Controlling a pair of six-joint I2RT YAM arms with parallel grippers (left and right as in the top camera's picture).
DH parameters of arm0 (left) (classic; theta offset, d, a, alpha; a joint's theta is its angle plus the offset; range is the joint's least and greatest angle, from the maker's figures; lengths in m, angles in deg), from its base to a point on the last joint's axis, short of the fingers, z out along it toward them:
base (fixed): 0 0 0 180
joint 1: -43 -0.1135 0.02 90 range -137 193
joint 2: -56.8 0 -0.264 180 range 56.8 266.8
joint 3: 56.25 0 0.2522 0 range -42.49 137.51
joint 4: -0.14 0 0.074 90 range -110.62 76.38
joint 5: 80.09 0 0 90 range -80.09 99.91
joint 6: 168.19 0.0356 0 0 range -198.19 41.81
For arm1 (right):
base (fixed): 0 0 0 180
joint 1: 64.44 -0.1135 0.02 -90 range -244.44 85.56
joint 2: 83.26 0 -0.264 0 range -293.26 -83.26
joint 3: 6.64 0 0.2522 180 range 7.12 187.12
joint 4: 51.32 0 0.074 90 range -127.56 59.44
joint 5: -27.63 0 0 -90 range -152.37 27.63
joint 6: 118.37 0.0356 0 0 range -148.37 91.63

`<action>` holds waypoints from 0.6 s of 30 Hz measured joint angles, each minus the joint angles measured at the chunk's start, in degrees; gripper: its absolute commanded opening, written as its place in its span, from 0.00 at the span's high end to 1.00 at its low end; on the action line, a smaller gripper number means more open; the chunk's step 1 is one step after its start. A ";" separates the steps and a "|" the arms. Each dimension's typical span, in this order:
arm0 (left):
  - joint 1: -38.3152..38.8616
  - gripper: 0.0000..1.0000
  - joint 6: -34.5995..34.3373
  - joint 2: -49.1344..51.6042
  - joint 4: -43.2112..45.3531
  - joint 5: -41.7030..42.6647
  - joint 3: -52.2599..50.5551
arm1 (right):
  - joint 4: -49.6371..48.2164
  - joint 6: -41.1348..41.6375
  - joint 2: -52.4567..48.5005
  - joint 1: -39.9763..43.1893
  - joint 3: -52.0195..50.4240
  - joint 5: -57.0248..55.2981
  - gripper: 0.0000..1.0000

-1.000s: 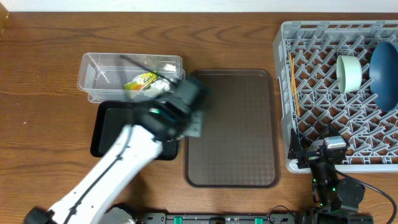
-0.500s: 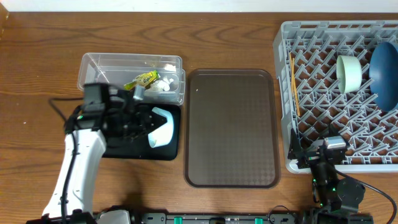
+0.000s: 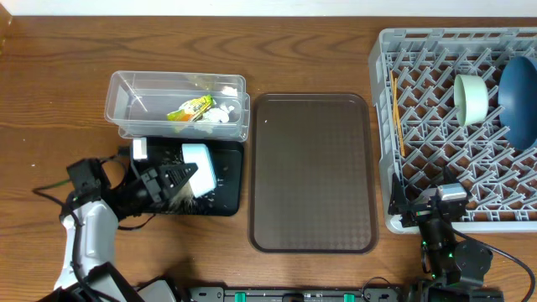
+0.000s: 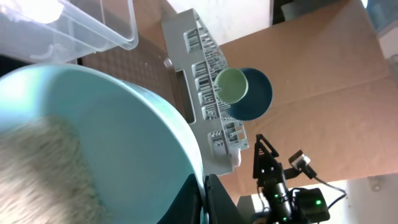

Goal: Sort waste into correct bins and load items into the dishwasher rack
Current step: 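Carry the rice bowl with the left gripper over the black tray, then tilt the bowl with the left gripper to pour rice onto the black tray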

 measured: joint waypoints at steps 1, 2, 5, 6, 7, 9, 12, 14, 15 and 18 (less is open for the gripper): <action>-0.31 0.94 0.74 0.46 0.94 0.48 -0.72 | 0.00 0.00 0.00 0.00 0.00 0.00 0.01; -0.46 0.94 1.16 0.74 1.62 0.79 -1.11 | 0.00 0.00 0.00 0.00 0.00 0.00 0.01; -0.52 0.94 2.01 1.90 2.84 1.31 -1.46 | 0.00 0.02 0.00 0.00 0.00 0.00 0.01; -0.52 0.94 2.29 2.21 3.34 1.44 -1.46 | 0.00 0.02 0.00 0.00 0.00 0.00 0.01; -0.52 0.94 2.58 2.40 3.76 1.51 -1.46 | 0.00 0.00 0.00 0.00 0.00 0.00 0.01; -0.52 0.93 2.82 2.62 4.83 1.77 -1.46 | 0.00 0.00 0.00 0.00 0.00 0.00 0.01; -0.52 0.94 2.84 2.62 5.31 2.21 -1.46 | 0.00 0.02 0.00 0.00 0.00 0.02 0.01; -0.52 0.94 2.89 2.62 5.42 2.34 -1.46 | 0.00 0.00 0.00 0.00 0.00 0.00 0.01; -0.52 0.93 2.93 2.62 5.42 2.34 -1.46 | 0.00 0.00 0.00 0.00 0.00 0.00 0.01; -0.52 0.94 2.99 2.62 5.42 2.34 -1.46 | 0.00 0.00 0.00 0.00 0.00 0.00 0.01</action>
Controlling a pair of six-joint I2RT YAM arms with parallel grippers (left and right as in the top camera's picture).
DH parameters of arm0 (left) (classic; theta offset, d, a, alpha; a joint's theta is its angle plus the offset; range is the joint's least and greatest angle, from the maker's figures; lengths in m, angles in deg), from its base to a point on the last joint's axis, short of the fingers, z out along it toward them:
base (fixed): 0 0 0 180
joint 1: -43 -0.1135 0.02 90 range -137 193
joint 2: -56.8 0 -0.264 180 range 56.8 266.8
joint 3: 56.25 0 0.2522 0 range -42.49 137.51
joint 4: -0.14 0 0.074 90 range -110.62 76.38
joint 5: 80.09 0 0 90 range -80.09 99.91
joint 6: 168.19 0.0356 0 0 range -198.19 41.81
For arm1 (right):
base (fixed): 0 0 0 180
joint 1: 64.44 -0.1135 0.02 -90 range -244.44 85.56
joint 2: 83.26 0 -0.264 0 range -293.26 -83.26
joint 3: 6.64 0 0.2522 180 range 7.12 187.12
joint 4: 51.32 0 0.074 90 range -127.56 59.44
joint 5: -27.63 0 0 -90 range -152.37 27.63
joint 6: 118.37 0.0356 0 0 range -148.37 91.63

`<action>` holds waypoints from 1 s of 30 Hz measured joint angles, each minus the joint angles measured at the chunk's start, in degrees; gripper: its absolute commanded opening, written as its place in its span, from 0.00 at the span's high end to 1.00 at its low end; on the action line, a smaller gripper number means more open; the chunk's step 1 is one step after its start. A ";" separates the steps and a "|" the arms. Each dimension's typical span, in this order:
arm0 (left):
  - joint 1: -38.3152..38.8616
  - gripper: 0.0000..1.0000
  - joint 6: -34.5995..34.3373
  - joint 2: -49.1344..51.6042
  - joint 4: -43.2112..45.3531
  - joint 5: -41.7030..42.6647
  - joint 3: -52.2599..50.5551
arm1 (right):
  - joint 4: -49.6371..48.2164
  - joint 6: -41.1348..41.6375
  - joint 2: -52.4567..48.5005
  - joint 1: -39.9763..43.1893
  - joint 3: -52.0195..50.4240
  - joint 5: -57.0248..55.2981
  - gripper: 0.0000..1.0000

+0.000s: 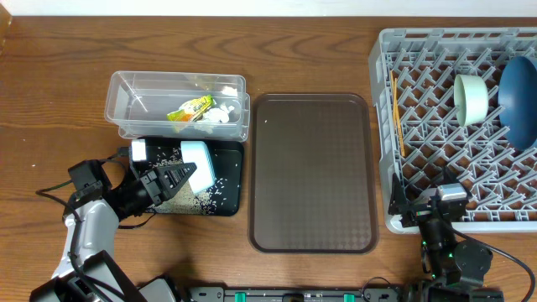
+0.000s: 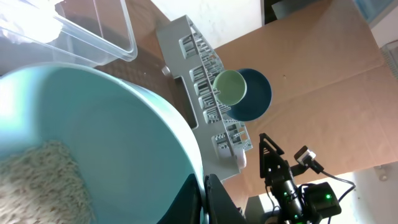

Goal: Sort waste into correct bins and load items into the dishwasher rack
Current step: 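Tilt the bowl with the left gripper to pour rice onto the black tray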

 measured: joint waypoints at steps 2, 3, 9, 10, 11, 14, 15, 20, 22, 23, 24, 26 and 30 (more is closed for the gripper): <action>0.00 0.94 0.02 0.00 0.33 -0.04 0.00 | 0.00 0.00 0.00 0.00 0.00 0.00 0.01; 0.00 0.94 0.00 0.00 0.68 -0.09 0.00 | 0.00 0.00 0.00 0.00 0.00 0.00 0.01; 0.00 0.94 -2.80 0.11 1.99 -2.51 0.00 | 0.00 0.00 0.00 0.00 0.00 0.00 0.01; 0.00 0.94 -2.62 0.11 2.29 -2.01 0.00 | 0.00 0.00 0.00 0.00 0.00 0.00 0.01; 0.00 0.94 -2.47 0.11 2.69 -1.84 0.00 | 0.00 0.00 0.00 0.00 0.00 0.02 0.01; 0.00 0.94 -4.13 0.11 3.34 -4.55 0.00 | 0.00 0.00 0.00 0.00 0.00 0.02 0.01; 0.00 0.94 -4.04 0.15 3.37 -4.74 0.00 | 0.00 0.00 0.00 0.00 0.00 0.00 0.01; 0.11 0.94 -4.44 0.15 4.09 -4.96 0.00 | 0.00 0.00 0.00 0.00 0.00 0.00 0.01; 0.22 0.94 -3.78 0.22 4.02 -4.26 0.00 | 0.00 0.02 0.00 0.00 0.00 0.00 0.01; 0.48 0.94 -2.99 0.22 4.04 -3.21 0.00 | 0.00 0.00 0.00 0.00 0.00 0.00 0.01; 0.81 0.94 -2.58 0.22 4.15 -2.62 0.00 | 0.00 0.00 0.00 0.00 0.00 0.00 0.01; 1.42 0.94 -3.19 0.22 4.42 -3.13 0.00 | 0.00 0.00 0.00 0.00 0.00 0.00 0.01; 1.64 0.94 -4.59 0.26 3.98 -5.62 0.00 | 0.00 0.00 0.00 0.00 0.00 0.00 0.01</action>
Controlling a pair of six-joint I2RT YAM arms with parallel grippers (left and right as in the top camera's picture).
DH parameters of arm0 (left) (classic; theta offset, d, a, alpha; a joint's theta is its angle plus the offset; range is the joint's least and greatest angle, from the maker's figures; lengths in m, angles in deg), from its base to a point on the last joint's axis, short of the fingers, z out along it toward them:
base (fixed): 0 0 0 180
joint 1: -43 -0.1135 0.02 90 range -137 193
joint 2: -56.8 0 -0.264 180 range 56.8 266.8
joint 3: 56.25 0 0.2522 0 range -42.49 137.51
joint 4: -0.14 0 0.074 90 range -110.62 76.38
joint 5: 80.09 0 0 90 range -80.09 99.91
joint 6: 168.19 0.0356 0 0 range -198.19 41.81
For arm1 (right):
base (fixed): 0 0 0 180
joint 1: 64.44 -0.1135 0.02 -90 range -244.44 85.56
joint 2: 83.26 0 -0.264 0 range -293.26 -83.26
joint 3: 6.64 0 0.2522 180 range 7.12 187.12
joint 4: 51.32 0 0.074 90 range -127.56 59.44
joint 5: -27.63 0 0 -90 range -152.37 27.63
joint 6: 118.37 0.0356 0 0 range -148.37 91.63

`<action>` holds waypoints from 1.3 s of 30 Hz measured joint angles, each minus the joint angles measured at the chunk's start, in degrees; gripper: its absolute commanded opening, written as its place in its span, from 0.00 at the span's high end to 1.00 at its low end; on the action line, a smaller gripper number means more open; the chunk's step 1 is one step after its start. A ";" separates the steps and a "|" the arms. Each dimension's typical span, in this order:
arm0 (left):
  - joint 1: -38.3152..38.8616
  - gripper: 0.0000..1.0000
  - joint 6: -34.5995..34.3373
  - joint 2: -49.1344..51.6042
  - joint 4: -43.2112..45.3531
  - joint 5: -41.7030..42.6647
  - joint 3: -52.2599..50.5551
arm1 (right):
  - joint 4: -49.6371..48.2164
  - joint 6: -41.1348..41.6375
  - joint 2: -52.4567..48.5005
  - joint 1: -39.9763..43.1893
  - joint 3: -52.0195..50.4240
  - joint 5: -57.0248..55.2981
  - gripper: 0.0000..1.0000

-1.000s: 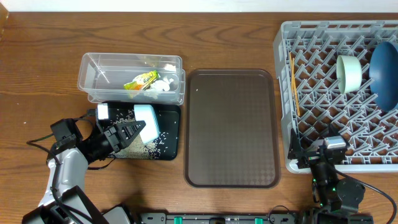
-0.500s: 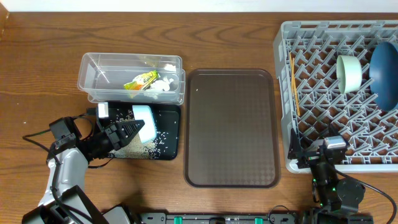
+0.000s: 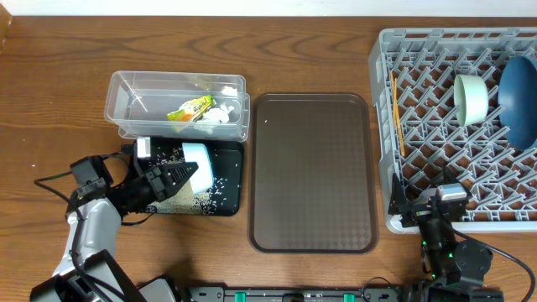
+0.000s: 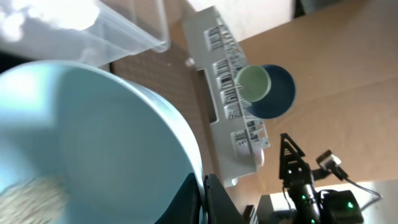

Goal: Sort waste into correct bins and load items into the dishwasher rack
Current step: 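Tilt the bowl with the left gripper to pour rice onto the black tray, then carry the emptied white bowl with the left gripper to the dish rack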

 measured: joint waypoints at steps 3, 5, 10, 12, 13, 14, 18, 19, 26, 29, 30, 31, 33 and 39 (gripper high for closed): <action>0.35 0.94 0.35 -0.02 0.28 1.51 0.00 | 0.00 0.00 0.00 0.00 0.00 0.00 0.01; 0.44 0.94 0.04 -0.02 0.28 1.60 0.00 | 0.00 0.00 0.00 0.00 0.00 0.00 0.01; 1.29 0.94 -0.59 -0.02 1.01 1.25 0.00 | 0.00 0.00 0.00 0.00 0.00 0.02 0.01; 1.36 0.94 -0.85 -0.02 0.87 0.66 0.00 | 0.00 0.02 0.00 0.00 0.00 0.00 0.01; 1.40 0.94 0.04 -0.02 0.76 1.88 0.00 | 0.00 0.00 0.00 0.00 0.00 0.00 0.01; 1.51 0.94 0.42 -0.07 0.70 2.60 0.00 | 0.00 0.00 0.00 0.00 0.00 0.00 0.01; 1.95 0.94 -0.72 -0.07 0.70 0.85 0.00 | 0.00 0.00 0.00 0.00 0.00 0.00 0.01; 1.95 0.94 -0.15 -0.07 0.66 1.81 0.00 | 0.00 0.00 0.00 0.00 0.00 0.00 0.01; 2.51 0.93 0.11 -0.09 1.49 3.13 0.00 | 0.00 0.00 0.00 0.00 0.00 0.00 0.01; 2.93 0.94 -2.21 -0.09 2.10 0.37 0.00 | 0.00 0.00 0.00 0.00 0.00 0.02 0.01; 2.95 0.94 -2.21 -0.09 2.27 0.26 0.00 | 0.00 0.02 0.00 0.00 0.00 0.00 0.01; 2.97 0.94 -1.64 -0.09 2.23 1.18 0.02 | 0.00 0.00 0.00 0.00 0.00 0.00 0.01; 3.28 0.94 -1.57 -0.26 2.08 2.21 0.15 | 0.00 0.00 0.00 0.00 0.00 0.00 0.01; 4.63 0.94 -4.94 -0.66 3.52 0.55 0.37 | 0.00 0.00 0.00 0.00 0.00 0.02 0.01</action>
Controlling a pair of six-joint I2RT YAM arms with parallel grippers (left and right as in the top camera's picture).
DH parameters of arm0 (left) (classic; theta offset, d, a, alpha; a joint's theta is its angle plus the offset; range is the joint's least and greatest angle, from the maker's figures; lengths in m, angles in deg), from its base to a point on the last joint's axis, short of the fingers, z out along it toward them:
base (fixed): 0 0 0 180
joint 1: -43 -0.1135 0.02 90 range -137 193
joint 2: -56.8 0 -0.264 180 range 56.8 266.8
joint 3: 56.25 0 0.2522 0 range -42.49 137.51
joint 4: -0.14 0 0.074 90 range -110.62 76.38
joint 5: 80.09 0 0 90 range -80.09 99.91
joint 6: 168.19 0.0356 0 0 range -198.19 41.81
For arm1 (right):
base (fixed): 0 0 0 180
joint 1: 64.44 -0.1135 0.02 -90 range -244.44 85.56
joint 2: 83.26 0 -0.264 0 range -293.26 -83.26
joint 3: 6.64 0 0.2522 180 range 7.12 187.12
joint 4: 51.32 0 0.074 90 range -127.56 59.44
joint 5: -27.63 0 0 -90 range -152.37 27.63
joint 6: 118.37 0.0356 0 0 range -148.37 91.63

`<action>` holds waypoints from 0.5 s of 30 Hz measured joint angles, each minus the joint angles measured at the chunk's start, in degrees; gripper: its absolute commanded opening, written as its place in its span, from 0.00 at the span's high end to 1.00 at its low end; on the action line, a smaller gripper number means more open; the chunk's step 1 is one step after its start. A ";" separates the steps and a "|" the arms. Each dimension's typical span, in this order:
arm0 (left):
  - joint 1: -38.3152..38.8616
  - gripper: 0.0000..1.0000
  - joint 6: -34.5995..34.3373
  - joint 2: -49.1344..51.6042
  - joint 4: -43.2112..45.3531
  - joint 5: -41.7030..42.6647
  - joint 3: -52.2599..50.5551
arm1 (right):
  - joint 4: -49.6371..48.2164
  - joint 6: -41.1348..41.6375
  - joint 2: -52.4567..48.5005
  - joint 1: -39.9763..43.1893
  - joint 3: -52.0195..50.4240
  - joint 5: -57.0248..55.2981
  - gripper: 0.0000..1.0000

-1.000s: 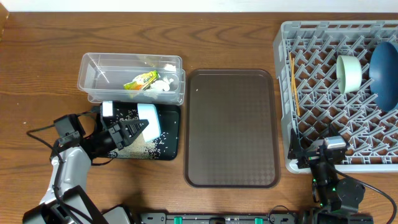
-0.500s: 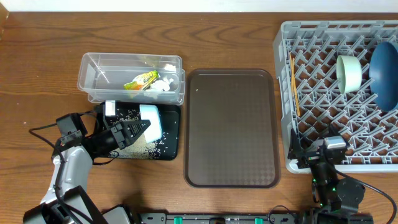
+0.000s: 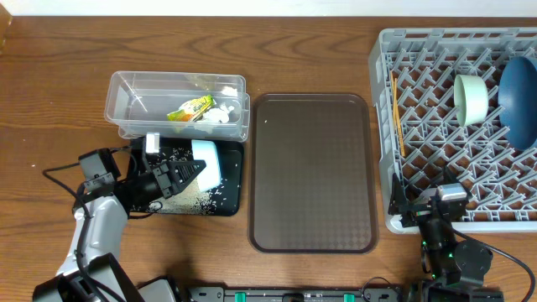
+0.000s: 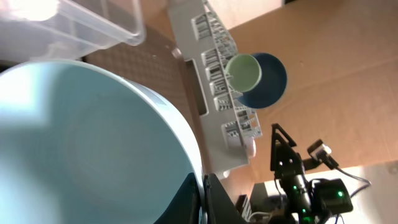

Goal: Sort waste into correct bins and load items into the dishwasher rack
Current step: 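Carry the emptied white bowl with the left gripper to the dish rack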

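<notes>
My left gripper [image 3: 180, 172] is shut on the rim of a light blue bowl [image 3: 207, 161], held tipped on its side over the black bin [image 3: 228, 203]. In the left wrist view the bowl [image 4: 93, 143] fills the frame and its inside shows bare; its rim is pinched between my fingers [image 4: 217, 199]. Rice [image 3: 180, 197] lies scattered in the black bin. The grey dishwasher rack [image 3: 419, 168] at the right holds a pale green cup [image 3: 471, 98], a dark blue bowl [image 3: 520, 101] and orange chopsticks [image 3: 396, 113]. My right gripper [image 3: 445, 201] rests at the rack's front edge.
A clear plastic bin [image 3: 126, 101] with wrappers and scraps stands just behind the black bin. A brown tray [image 3: 312, 172] lies between the bins and the rack. Across the table the left wrist view shows the rack [image 4: 211, 93] and the right arm [image 4: 292, 180].
The bowl and my left gripper have shifted slightly right and toward the clear bin. The last rice seen in the bowl's low corner is gone; its inside is bare.
The tipped bowl held a large heap of rice over the black bin. Then less rice showed in the bowl and grains lay in the bin. Then only a trace stayed in the bowl, and now none. The right arm has stayed put.
</notes>
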 measured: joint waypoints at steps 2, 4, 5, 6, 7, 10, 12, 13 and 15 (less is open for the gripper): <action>1.25 0.94 -1.11 -0.33 0.31 0.52 0.22 | 0.00 0.00 0.00 0.00 0.00 -0.02 0.01; 3.43 0.94 -2.67 -1.14 0.44 0.55 0.94 | 0.00 0.02 0.00 0.00 0.00 -0.02 0.01; 4.72 0.94 -3.65 -1.73 0.63 0.42 1.36 | 0.00 0.00 0.00 0.00 0.00 0.00 0.01; 6.47 0.94 -5.03 -2.62 0.94 -0.07 1.99 | 0.00 0.02 0.00 0.00 0.00 0.00 0.01; 8.41 0.94 -6.49 -3.65 1.75 -0.79 2.69 | 0.00 0.00 0.00 0.00 0.00 -0.02 0.01; 15.47 0.94 -12.00 -6.69 8.55 -4.57 4.00 | 0.00 0.00 0.00 0.00 0.00 -0.02 0.01; 20.70 0.94 -16.98 -7.74 15.98 -8.09 4.63 | 0.00 0.00 0.00 0.00 0.00 -0.02 0.01; 23.74 0.94 -19.58 -7.74 20.98 -10.21 4.66 | 0.00 0.00 -0.02 0.00 0.00 -0.02 0.01; 28.46 0.93 -26.18 -6.62 32.63 -13.55 4.83 | 0.00 0.02 0.00 0.00 0.00 0.00 0.01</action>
